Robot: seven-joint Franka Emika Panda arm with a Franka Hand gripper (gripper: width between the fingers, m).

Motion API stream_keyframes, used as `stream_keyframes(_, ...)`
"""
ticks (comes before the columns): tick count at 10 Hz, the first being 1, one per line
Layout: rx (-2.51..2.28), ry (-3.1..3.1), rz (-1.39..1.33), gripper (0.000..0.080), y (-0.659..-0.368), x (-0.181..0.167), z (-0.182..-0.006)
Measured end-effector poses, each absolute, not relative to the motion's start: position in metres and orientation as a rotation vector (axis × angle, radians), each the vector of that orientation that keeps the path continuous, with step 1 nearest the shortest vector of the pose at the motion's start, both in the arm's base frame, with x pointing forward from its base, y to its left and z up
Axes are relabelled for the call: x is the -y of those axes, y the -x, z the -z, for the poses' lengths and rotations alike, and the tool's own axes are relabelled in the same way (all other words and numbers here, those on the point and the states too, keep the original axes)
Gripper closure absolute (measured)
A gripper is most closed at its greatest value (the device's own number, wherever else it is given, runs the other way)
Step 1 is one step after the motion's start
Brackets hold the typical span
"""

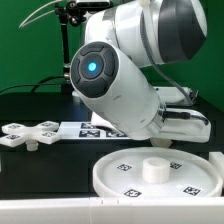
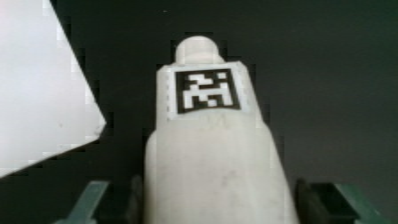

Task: Assemble round table

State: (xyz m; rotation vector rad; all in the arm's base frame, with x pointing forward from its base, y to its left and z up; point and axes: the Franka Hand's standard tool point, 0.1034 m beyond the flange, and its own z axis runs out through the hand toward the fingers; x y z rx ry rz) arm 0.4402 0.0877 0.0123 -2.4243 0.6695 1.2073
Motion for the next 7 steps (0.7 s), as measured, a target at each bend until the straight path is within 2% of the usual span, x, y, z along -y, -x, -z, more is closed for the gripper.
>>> stream_keyframes(3, -0.669, 2.421, -1.209, 0.039, -0.441, -0.087, -0.013)
stream_keyframes(4, -0.669, 2.416, -1.209, 0.039, -0.443, -0.084, -0.019)
stream_keyframes(7, -0.629, 2.368, -1.243, 0.0389, -0.457, -0.074, -0.069)
